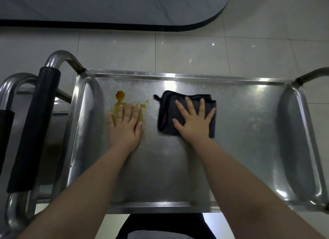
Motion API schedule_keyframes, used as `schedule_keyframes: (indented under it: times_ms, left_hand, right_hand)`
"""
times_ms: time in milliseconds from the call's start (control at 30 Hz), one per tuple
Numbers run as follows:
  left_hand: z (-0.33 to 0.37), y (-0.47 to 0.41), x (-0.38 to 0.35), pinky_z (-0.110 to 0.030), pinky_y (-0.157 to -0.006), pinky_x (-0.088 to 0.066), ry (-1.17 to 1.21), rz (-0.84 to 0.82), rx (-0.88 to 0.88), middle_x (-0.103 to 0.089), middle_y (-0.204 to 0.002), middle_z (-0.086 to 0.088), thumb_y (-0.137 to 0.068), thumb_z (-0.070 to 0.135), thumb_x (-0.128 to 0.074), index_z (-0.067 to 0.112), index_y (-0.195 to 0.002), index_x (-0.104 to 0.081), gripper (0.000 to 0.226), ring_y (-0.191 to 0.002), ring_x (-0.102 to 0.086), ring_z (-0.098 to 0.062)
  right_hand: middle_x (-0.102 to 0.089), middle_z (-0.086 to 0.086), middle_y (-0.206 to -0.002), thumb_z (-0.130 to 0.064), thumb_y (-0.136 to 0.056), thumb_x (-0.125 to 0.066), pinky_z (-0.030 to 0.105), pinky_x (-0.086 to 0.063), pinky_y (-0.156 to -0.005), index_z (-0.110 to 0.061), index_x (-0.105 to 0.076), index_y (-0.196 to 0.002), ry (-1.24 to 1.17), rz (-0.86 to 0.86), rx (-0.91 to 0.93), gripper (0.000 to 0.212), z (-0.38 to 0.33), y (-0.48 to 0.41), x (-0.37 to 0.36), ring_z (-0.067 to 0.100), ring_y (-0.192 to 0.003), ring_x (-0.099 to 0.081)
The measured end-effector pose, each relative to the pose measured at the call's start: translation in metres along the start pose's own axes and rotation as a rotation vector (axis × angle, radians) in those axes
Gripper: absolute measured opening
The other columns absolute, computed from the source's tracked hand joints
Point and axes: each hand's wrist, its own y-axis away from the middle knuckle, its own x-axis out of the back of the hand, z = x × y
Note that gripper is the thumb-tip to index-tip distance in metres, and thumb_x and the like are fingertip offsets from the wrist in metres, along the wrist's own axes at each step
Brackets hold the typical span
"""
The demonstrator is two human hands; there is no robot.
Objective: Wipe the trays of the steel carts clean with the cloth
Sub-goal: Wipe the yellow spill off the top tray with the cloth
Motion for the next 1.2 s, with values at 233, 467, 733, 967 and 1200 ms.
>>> schedule_keyframes:
  times_ms: [233, 467, 733, 967, 1200]
  left_hand:
    - [0.014, 0.000, 0.003, -0.054, -0.118, 0.006, -0.006, -0.035, -0.016, 0.009, -0.163, 0.006, -0.099, 0.050, -0.014, 0.040, -0.153, 0.004, 0.058, -0.149, 0.014, -0.021]
    - [0.023, 0.002, 0.004, -0.054, -0.118, 0.007, 0.001, -0.035, -0.024, 0.011, -0.163, 0.007, -0.101, 0.049, -0.018, 0.040, -0.152, 0.007, 0.058, -0.149, 0.014, -0.020]
    - [0.018, 0.007, 0.010, -0.050, -0.120, 0.005, 0.049, -0.018, -0.010, 0.004, -0.163, 0.007, -0.101, 0.040, -0.033, 0.041, -0.154, -0.003, 0.060, -0.150, 0.009, -0.019]
    - [0.012, 0.010, 0.008, -0.049, -0.120, 0.007, 0.042, -0.034, 0.010, 0.007, -0.163, 0.010, -0.101, 0.049, -0.023, 0.042, -0.153, -0.001, 0.057, -0.150, 0.011, -0.018]
    - [0.007, 0.012, 0.003, -0.047, -0.120, 0.006, 0.025, -0.016, 0.017, 0.002, -0.163, 0.011, -0.101, 0.050, -0.023, 0.044, -0.153, -0.002, 0.056, -0.150, 0.008, -0.018]
  right_hand:
    - [0.010, -0.018, -0.162, -0.081, -0.077, -0.004, 0.070, 0.009, -0.110, -0.062, 0.018, -0.141, -0.045, -0.053, -0.354, 0.070, 0.136, 0.049, -0.003, 0.032, -0.148, 0.017]
    - [0.007, -0.016, -0.163, -0.083, -0.075, -0.003, 0.069, 0.009, -0.110, -0.060, 0.023, -0.138, -0.076, -0.043, -0.329, 0.072, 0.115, 0.064, -0.004, 0.038, -0.147, 0.017]
    - [-0.023, -0.006, -0.161, -0.076, -0.087, -0.027, 0.075, 0.006, -0.108, -0.048, -0.015, -0.152, 0.016, 0.030, 0.213, 0.072, -0.027, 0.085, -0.026, 0.046, -0.147, 0.003]
    - [-0.022, -0.009, -0.161, -0.078, -0.084, -0.026, 0.072, 0.012, -0.107, -0.053, -0.008, -0.150, 0.027, 0.009, 0.080, 0.073, 0.006, 0.087, -0.023, 0.043, -0.148, 0.001]
    - [0.004, -0.014, -0.163, -0.083, -0.080, -0.007, 0.070, 0.012, -0.109, -0.059, 0.017, -0.143, 0.000, -0.028, -0.291, 0.072, 0.124, 0.098, -0.015, 0.036, -0.147, 0.016]
